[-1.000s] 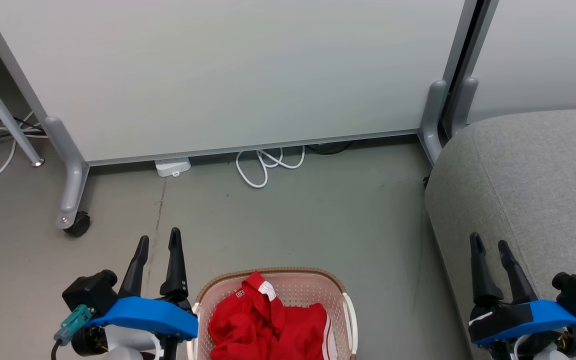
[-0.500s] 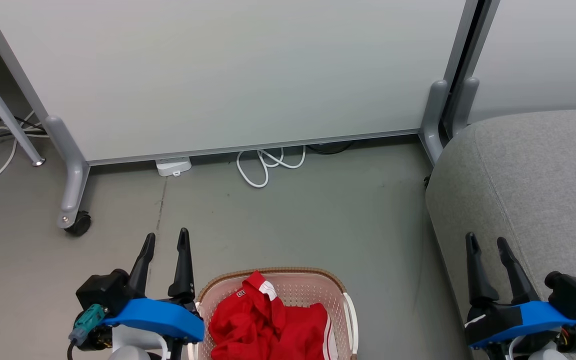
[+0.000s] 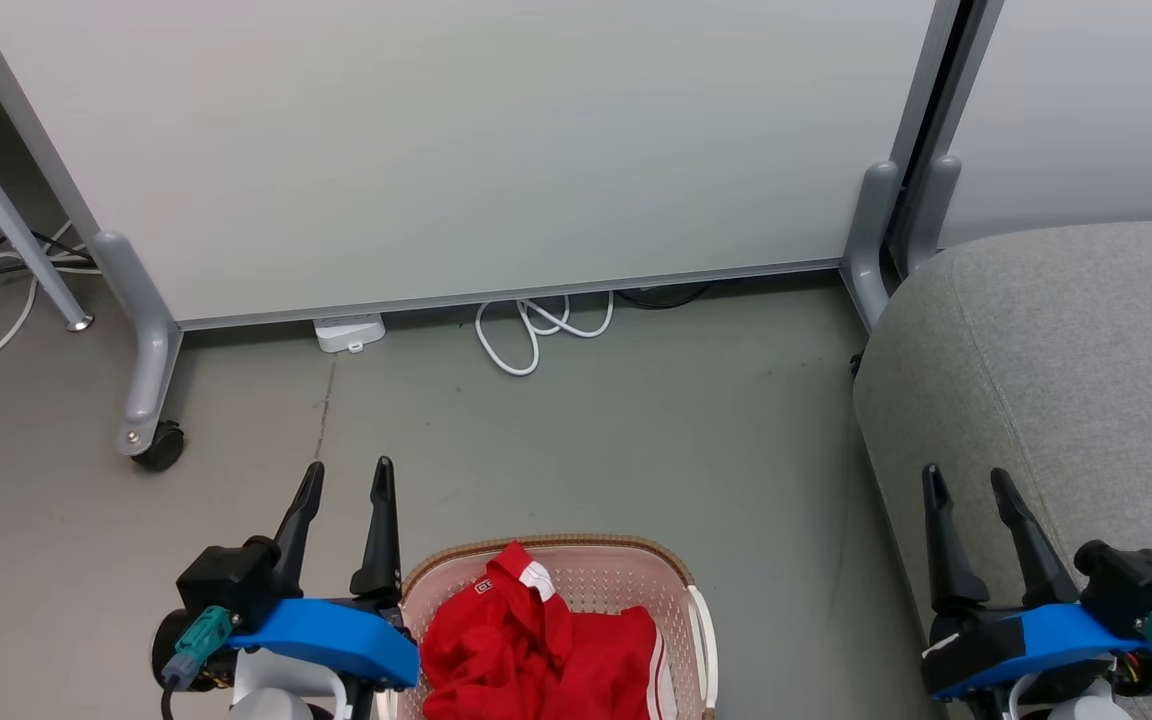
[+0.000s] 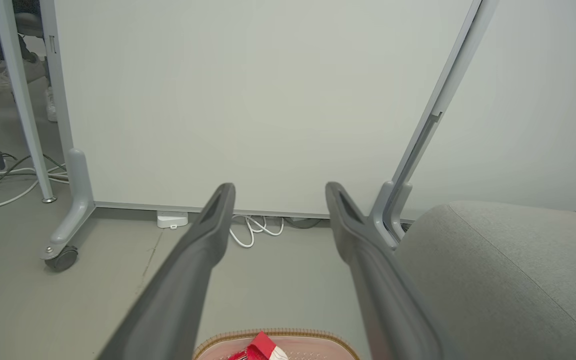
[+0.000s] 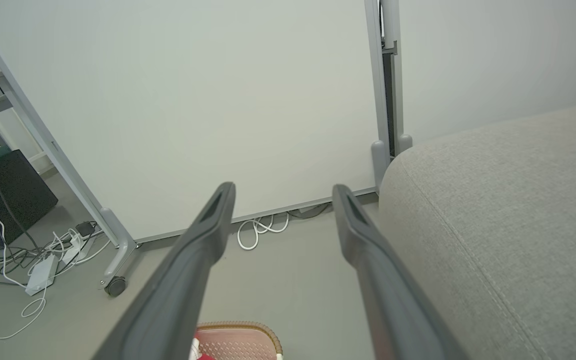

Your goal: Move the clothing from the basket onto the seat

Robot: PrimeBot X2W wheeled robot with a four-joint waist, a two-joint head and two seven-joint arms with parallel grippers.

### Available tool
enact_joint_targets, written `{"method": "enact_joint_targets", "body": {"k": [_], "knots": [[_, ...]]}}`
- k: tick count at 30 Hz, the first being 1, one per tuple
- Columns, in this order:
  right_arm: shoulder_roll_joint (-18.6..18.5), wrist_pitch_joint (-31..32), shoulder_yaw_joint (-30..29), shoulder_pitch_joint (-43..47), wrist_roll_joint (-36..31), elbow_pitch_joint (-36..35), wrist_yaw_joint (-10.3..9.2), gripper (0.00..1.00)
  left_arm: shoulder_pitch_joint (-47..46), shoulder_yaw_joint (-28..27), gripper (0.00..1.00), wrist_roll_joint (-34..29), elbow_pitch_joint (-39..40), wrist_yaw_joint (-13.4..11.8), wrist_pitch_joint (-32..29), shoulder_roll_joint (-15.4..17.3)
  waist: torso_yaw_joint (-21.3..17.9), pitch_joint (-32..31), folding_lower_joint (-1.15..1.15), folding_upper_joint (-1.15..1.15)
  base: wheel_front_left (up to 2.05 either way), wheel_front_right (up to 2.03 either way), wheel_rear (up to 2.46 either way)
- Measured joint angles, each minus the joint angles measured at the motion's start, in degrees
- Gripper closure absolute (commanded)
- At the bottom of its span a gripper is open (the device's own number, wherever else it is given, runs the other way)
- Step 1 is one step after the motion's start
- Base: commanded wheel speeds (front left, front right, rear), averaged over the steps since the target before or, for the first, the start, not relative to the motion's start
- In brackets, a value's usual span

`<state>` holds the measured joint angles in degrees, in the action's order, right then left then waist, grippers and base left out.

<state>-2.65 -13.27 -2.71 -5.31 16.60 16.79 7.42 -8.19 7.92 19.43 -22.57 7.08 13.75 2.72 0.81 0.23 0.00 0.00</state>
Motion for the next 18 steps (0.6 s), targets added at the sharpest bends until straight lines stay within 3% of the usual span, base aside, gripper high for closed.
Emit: {"method": "enact_joint_targets", "body": {"k": [18], "knots": [[-0.04,-1.14,-0.40,-0.35,-4.41,0.26,0.05,0.00,-0.49,0.30,0.00,-1.24,-0.94,0.04,1.25,0.08,0.08,0.09,0.00,0.00,0.00,0.00,0.00]]}}
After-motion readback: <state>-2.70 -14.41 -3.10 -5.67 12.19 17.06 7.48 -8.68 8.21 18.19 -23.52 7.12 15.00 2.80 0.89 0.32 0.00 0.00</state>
